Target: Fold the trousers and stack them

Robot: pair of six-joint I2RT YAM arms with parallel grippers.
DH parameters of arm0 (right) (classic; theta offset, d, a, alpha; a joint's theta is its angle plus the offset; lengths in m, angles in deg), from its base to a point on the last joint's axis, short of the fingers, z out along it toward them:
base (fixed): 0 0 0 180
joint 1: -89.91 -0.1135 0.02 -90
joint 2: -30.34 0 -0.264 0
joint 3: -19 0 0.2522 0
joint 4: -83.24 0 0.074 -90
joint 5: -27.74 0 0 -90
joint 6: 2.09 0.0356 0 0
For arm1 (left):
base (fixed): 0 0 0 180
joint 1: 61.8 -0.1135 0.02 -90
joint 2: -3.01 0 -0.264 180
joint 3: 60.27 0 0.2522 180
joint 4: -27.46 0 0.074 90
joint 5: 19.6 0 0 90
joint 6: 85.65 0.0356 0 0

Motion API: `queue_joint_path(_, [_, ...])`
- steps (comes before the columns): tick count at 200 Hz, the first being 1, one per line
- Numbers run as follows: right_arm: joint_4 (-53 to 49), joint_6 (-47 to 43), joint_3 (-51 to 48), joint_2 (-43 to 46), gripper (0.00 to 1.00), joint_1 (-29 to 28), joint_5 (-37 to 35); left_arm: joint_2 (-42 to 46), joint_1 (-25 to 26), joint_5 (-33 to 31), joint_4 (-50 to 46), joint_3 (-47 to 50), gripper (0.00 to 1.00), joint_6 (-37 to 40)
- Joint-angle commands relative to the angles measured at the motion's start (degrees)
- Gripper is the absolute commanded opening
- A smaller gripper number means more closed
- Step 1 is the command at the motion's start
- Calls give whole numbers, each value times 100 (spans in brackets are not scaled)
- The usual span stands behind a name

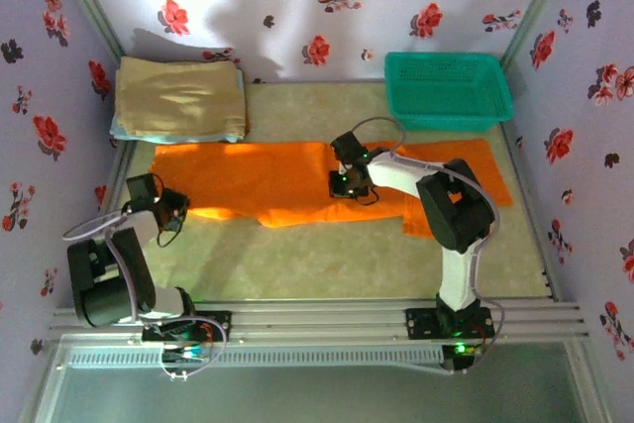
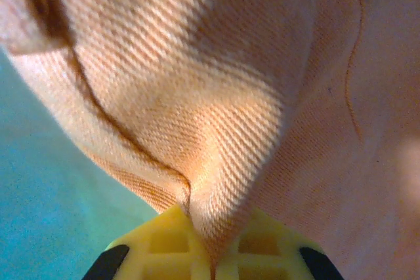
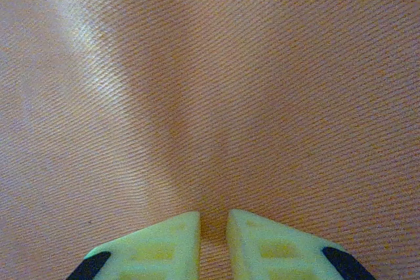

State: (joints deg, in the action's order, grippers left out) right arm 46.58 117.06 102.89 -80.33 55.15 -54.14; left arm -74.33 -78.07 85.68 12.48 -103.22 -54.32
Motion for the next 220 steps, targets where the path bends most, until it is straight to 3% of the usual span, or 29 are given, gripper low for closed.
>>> queue_joint_path(1, [-775, 39, -534, 138, 19, -4, -12, 721, -459, -171, -1096, 62, 0, 307])
queue_joint_path(52, [-286, 759, -1782, 868, 17, -378, 373, 2301, -1055, -213, -2963, 139, 0, 681])
queue_joint_path(81, [-361, 884, -2090, 1449, 19, -469, 434, 2554, -1296, -221, -3131, 453, 0, 738])
queue_joint_path(103, [-1090, 634, -1675, 1938, 29, -441, 33, 2300, -1502, -135, -2952, 574, 0, 806])
queue_joint_path(128, [-1852, 489, -1279, 2503, 35, -324, -302, 1864, -1512, 116, -2736, 447, 70, 867])
queue_joint_path(136, [-2141, 469, -1206, 2687, 37, -267, -487, 1820, -1511, 169, -2742, 387, 84, 868])
queue_joint_path(147, [-2620, 523, -1197, 2936, 40, -173, -824, 1868, -1511, 334, -2765, 311, 95, 886])
queue_joint_path(157, [-3023, 596, -1311, 3260, 42, -96, -1112, 2012, -1513, 458, -2894, 192, 100, 901])
queue_joint_path(188, [-3939, 1009, -2054, 4253, 43, 92, -1535, 2745, -1503, 640, -3301, -260, 100, 829])
queue_joint_path(220, [-3643, 1866, -2758, 4732, 43, 8, -840, 2964, -1135, 760, -3262, -709, 99, 639])
